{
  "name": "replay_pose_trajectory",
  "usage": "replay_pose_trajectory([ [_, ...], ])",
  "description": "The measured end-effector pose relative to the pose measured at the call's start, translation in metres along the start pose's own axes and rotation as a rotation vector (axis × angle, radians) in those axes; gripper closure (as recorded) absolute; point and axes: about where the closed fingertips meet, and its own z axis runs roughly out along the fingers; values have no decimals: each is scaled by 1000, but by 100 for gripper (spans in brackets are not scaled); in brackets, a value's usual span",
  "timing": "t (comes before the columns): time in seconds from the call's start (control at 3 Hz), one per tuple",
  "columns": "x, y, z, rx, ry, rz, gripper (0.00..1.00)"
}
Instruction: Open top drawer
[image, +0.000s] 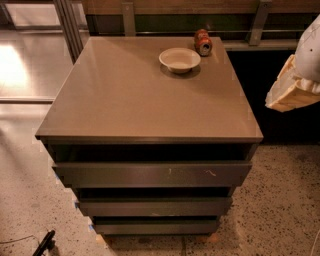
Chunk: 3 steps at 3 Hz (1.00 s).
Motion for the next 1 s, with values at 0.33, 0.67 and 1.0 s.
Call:
replay_pose_trajectory([
  [0.33, -3, -2, -1, 5, -33, 12, 100],
  [0.67, -7, 35, 53, -110, -88, 49, 100],
  [1.0, -3, 65, 97, -212, -84, 67, 100],
])
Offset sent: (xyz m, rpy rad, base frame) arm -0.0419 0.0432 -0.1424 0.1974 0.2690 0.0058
